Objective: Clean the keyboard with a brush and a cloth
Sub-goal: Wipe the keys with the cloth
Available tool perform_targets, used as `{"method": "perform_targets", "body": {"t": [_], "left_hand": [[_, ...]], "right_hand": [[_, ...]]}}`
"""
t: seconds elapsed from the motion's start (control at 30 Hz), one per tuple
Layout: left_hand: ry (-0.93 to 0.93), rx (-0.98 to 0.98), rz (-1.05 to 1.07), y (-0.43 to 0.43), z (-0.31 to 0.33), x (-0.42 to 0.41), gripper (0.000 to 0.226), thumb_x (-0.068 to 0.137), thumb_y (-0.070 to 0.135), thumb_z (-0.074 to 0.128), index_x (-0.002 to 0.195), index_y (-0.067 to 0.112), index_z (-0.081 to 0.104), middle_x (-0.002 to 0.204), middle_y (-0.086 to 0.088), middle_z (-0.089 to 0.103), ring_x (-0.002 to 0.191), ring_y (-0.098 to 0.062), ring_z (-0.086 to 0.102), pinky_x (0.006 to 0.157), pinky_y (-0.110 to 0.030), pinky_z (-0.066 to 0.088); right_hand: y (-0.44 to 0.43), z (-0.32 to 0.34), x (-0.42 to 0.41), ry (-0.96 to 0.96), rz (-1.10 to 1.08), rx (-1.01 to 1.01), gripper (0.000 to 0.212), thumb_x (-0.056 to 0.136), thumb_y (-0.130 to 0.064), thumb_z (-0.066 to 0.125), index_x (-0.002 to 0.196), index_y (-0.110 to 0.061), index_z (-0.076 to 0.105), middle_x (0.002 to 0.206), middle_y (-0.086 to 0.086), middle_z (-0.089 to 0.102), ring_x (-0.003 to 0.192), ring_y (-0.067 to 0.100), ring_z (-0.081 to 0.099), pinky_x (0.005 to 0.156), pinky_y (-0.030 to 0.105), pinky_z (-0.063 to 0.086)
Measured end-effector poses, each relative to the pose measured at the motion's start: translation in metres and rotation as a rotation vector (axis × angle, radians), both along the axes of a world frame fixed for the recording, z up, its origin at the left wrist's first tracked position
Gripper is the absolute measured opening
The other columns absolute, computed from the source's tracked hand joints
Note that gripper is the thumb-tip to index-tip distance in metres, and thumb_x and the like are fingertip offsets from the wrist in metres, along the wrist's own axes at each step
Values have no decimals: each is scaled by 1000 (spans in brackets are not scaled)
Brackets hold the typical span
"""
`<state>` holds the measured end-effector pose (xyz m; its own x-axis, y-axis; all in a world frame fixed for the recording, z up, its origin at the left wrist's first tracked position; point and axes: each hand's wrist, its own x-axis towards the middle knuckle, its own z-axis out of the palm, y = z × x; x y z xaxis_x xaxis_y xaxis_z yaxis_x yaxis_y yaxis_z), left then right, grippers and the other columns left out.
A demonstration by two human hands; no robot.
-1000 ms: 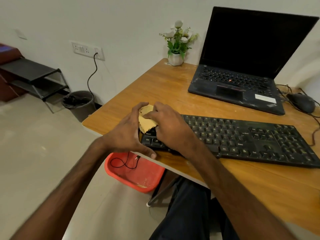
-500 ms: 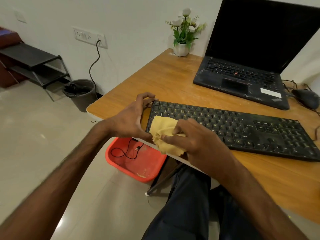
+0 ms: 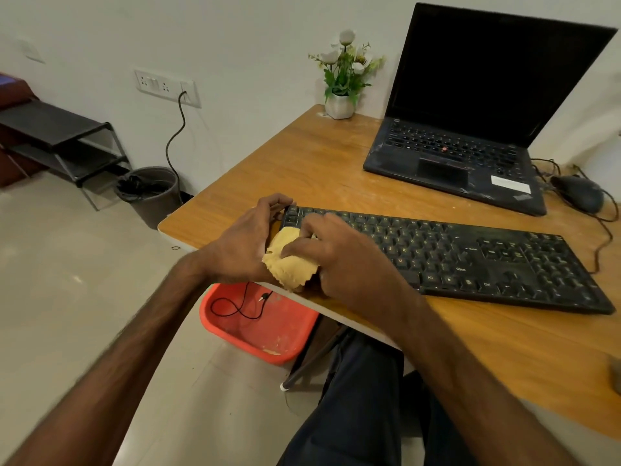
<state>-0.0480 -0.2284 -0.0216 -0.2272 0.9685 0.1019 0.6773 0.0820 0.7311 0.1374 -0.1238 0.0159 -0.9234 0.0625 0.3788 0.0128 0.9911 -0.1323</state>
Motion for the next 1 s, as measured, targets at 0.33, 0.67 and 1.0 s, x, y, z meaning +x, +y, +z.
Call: {"method": "perform_targets", "body": {"t": [0.33, 0.67, 1.0], "left_hand": [[42, -40, 50, -2, 3, 5, 133, 39, 86, 80, 146, 43, 15, 153, 13, 32, 143, -7, 30, 121, -42, 31], [13, -36, 27, -2, 3, 3, 128, 40, 81, 84, 143, 42, 18, 149, 13, 34, 141, -8, 33, 119, -44, 34], [120, -53, 38, -2, 1, 11, 136, 42, 87, 78, 150, 35, 14, 147, 6, 39, 137, -14, 39, 116, -45, 37]], "right_hand": [[62, 7, 31, -27, -428, -8, 46, 87, -1, 61, 127, -24, 63, 111, 1, 55, 103, 16, 46, 82, 27, 36], [24, 2, 103, -55, -216, 30, 40, 74, -11, 60, 111, -21, 70, 110, 9, 62, 92, 22, 58, 67, 31, 53], [1, -14, 85, 105, -345, -15, 48, 76, 4, 50, 115, -15, 70, 108, 9, 60, 94, 22, 56, 68, 31, 54]]}}
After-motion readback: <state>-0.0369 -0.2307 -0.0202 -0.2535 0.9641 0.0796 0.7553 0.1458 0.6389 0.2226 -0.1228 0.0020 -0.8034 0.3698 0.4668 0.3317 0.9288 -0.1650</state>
